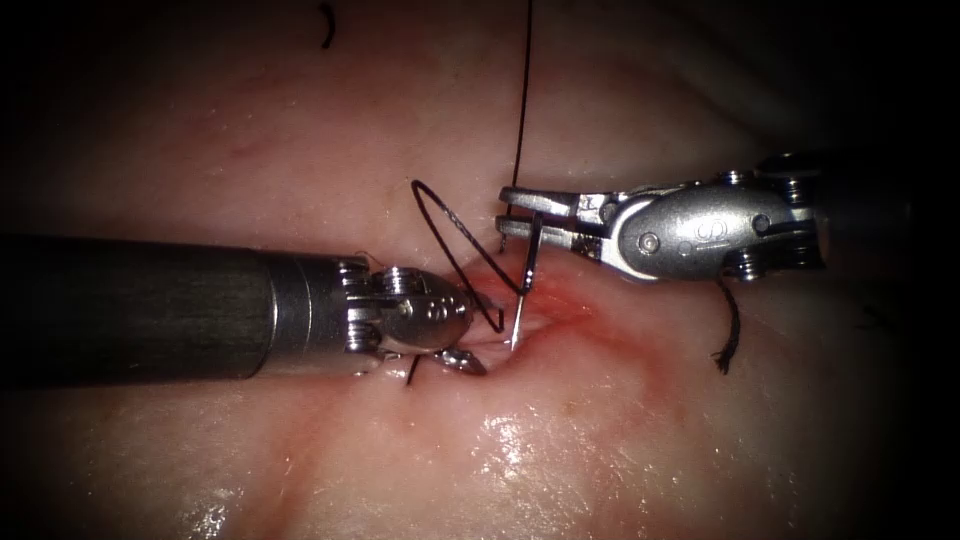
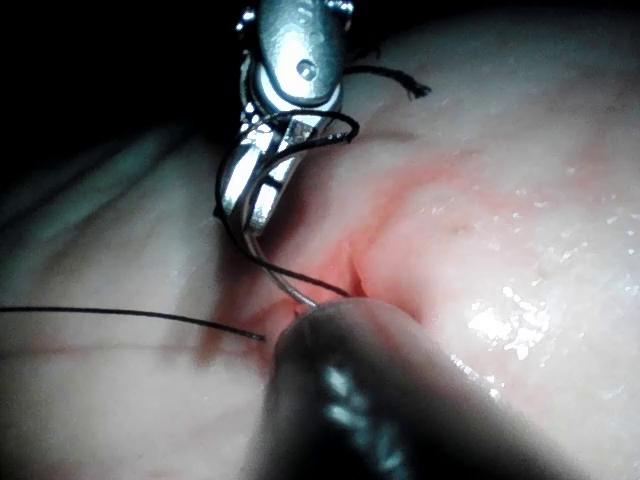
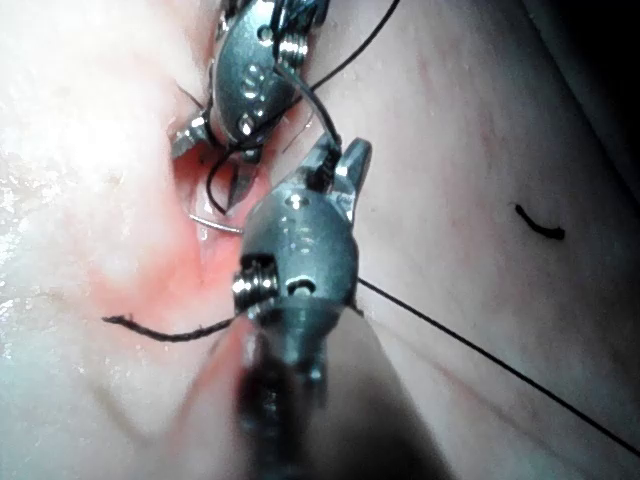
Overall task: Wound Closure
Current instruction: Throw the needle through the bottom of the incision
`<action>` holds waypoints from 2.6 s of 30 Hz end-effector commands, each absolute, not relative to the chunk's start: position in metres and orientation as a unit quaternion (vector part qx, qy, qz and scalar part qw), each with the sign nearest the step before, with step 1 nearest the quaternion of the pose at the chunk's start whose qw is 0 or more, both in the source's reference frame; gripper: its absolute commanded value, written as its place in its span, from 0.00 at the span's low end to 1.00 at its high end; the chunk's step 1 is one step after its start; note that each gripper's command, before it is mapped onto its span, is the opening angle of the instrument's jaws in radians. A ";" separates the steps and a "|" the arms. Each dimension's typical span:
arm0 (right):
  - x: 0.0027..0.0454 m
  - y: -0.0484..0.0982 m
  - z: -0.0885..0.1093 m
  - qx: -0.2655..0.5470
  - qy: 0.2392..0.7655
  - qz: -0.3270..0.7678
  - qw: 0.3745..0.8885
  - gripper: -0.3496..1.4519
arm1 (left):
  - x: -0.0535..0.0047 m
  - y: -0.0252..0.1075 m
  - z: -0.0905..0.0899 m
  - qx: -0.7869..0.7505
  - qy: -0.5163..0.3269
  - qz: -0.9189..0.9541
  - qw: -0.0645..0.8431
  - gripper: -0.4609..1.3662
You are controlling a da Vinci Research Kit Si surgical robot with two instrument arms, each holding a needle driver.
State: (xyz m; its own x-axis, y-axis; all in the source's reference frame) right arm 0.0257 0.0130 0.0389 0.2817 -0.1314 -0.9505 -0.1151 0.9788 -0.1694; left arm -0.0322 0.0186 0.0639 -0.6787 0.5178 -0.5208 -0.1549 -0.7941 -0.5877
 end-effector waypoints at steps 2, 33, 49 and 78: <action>0.0257 0.013 0.039 -0.107 0.599 -0.004 0.793 0.00 | -0.0322 0.019 0.064 -0.353 -0.256 0.879 0.193 0.71; 0.0243 0.014 0.040 -0.086 0.599 0.053 0.794 0.00 | -0.0292 0.020 0.057 -0.465 -0.198 0.825 0.254 0.27; 0.0243 0.014 0.041 -0.044 0.597 0.089 0.796 0.00 | -0.0280 0.017 0.057 -0.478 -0.163 0.819 0.272 0.95; 0.0249 0.016 0.041 0.034 0.579 0.164 0.798 0.00 | -0.0297 0.013 0.060 -0.489 -0.147 0.813 0.280 0.06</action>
